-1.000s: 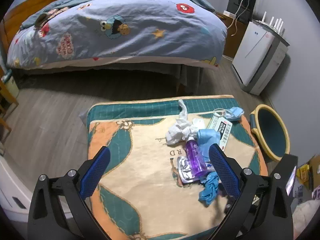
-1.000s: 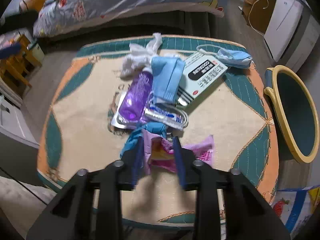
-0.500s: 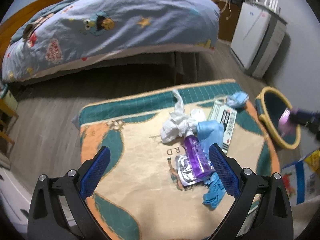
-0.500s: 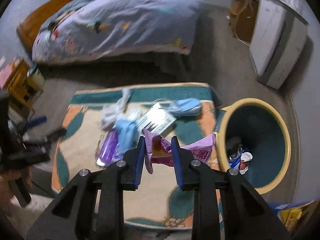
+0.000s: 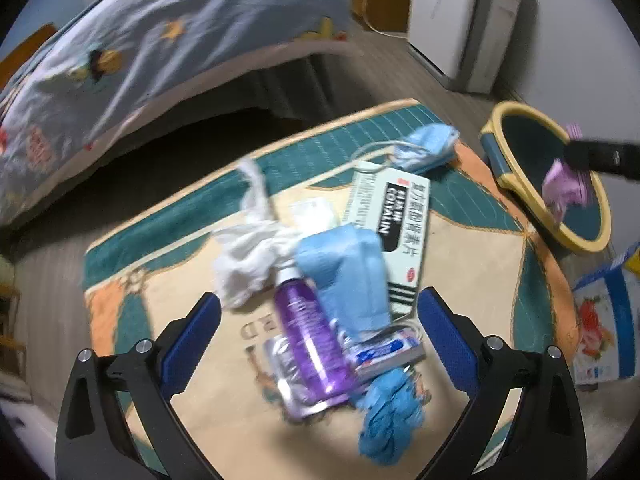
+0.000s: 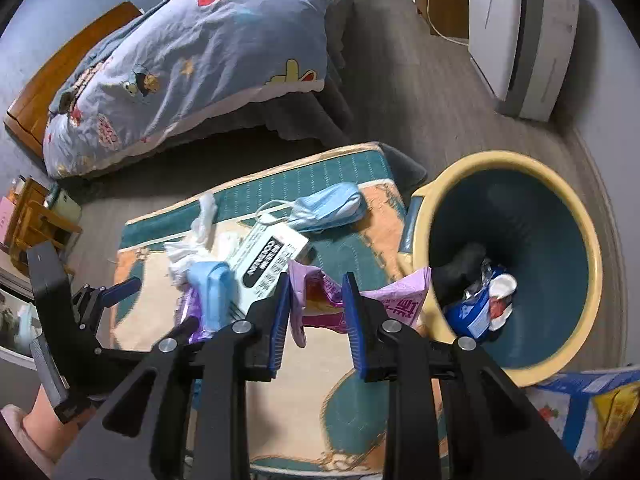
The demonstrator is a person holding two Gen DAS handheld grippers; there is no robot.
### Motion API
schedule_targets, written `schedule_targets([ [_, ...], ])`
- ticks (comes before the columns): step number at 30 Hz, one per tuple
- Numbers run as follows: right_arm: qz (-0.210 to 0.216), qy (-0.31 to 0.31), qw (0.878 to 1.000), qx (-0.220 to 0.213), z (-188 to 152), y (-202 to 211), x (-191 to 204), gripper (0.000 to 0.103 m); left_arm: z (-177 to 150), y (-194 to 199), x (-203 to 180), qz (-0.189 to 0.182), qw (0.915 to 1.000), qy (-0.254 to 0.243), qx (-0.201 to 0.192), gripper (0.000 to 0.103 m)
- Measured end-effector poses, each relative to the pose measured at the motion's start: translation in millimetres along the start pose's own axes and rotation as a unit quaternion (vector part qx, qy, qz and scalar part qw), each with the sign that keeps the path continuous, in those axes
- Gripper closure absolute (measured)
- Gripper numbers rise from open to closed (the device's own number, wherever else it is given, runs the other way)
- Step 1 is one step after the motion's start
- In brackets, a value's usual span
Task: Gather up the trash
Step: 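Grasp the pink wrapper with right tool while left tool grasps blue face mask, then carry the pink wrapper and blue mask over the bin with both tools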
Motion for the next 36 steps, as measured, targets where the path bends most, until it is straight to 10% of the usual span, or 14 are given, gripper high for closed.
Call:
schedule_targets([
  [3,-0.002,-0.003,1.000,-0.002,5.3,-4.9,-3.6,0.077,0.7,-14.2,-8.7,-0.010,0.9998,-0.014,0.011,0.011],
  [14,0.002,-0.004,1.000,-0.005,18.5,-16.3,-6.9,0.077,7.9,-33.7,-6.7,-0.030,0.9990,-0.004,0.034,0.077],
  [36,-0.041,-0.112,0.989,-0.092,50.4,32.8,-93.4,0.077,79.5,50.0,-65.0,-0.093,0.9885,-0.038,-0.113,0.081],
])
Point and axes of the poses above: each gripper's, at about its wrist camera, not at the fingertips, and y roughly against the way its jaws point, x to its left, z to its top, the point moved 4 cm from there along -y, roughly the way its jaws point, and after that the axes turned 8 degrees about -x, right-handed, at the moved point
